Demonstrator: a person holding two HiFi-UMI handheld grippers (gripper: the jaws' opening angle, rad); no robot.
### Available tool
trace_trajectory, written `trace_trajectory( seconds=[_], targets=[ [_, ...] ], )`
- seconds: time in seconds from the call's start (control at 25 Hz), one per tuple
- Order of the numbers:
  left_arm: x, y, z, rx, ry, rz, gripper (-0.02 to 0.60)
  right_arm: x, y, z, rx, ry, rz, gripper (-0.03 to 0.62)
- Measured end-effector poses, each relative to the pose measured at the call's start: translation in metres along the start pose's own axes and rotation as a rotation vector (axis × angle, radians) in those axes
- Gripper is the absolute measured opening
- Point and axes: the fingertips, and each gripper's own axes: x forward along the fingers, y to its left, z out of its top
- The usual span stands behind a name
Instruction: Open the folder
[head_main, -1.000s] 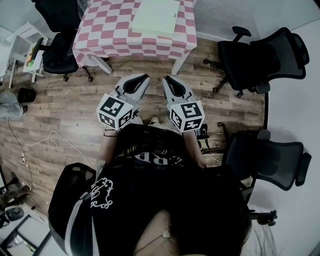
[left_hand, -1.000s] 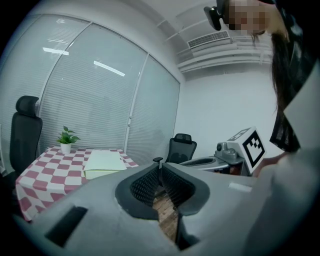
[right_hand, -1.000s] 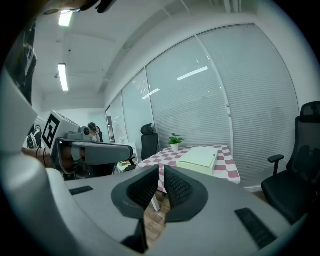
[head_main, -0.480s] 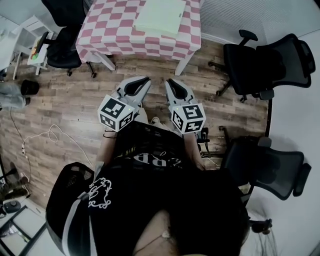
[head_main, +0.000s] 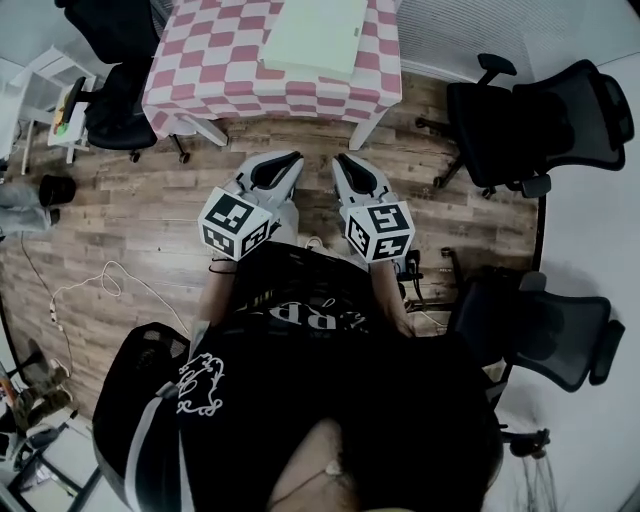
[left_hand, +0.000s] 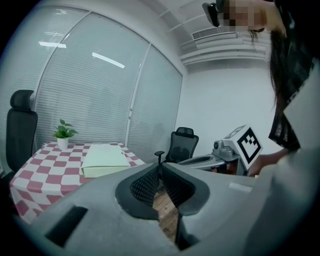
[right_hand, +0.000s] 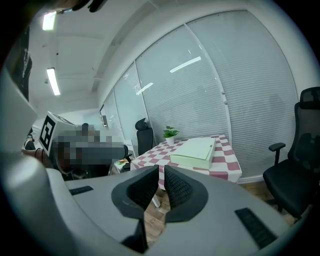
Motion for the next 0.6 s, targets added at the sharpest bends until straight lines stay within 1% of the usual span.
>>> trace_trajectory(
  seconds=[0.24,0.44,0.6],
  targets=[
    [0.026,0.051,0.023,0.036,-0.001,-0.035,0.029,0.043,-0.038,0.026,0.031,-0.005,-0.086,0.037],
    [0.036,0.118,0.043,0.036,-0.009,-0.02,0.029,0.086,-0.06,0.049,0.058,-0.001,-0.147,0.037],
    [0.047,0.159,0.05,0.042,0.0,-0.03,0.029,0.118,-0.075,0.061,0.083,0.006,-0.187,0.037]
  ],
)
